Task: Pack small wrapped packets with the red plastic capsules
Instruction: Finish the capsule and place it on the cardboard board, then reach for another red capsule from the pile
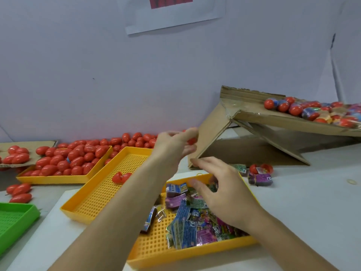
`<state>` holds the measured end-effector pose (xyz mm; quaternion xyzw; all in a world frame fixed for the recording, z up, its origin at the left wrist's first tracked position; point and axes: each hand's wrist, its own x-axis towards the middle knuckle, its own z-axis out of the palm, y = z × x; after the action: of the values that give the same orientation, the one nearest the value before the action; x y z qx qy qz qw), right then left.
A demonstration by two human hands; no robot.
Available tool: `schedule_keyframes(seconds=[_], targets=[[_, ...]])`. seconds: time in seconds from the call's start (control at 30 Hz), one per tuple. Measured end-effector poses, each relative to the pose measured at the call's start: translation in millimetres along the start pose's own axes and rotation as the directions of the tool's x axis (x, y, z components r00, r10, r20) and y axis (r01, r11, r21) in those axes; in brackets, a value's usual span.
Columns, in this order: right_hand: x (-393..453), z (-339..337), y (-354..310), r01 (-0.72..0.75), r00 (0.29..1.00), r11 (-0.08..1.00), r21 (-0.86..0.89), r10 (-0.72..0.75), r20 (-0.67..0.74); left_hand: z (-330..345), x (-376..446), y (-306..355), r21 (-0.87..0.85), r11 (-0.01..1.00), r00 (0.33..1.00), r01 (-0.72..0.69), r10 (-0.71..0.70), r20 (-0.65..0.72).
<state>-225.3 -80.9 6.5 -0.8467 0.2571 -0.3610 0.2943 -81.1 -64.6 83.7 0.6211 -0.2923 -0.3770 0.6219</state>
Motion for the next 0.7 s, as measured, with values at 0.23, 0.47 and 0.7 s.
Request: schedule_keyframes(seconds=[0.23,0.47,0.7], targets=[[1.1,-0.3,1.1,-0.037,0.999,0.999,-0.034,0.038,0.023,90.7,35.3,66.5,-0.129,0.989,0.977,-0.074,0.098,0.189],[3.1,-1.3,2.4,0.007,0.999,1.000,-0.025,-0.006,0.038,39.5,82.5,29.1,0.189,0.957,0.962,-0.222,0.247,-0.118],[2.9,1.6,3.1,0.026,0.994,0.995,-0.098,-0.015,0.110,-38.3,111.0,-42.5,0.776,0.613,0.939,-0.147,0.332,-0.085]])
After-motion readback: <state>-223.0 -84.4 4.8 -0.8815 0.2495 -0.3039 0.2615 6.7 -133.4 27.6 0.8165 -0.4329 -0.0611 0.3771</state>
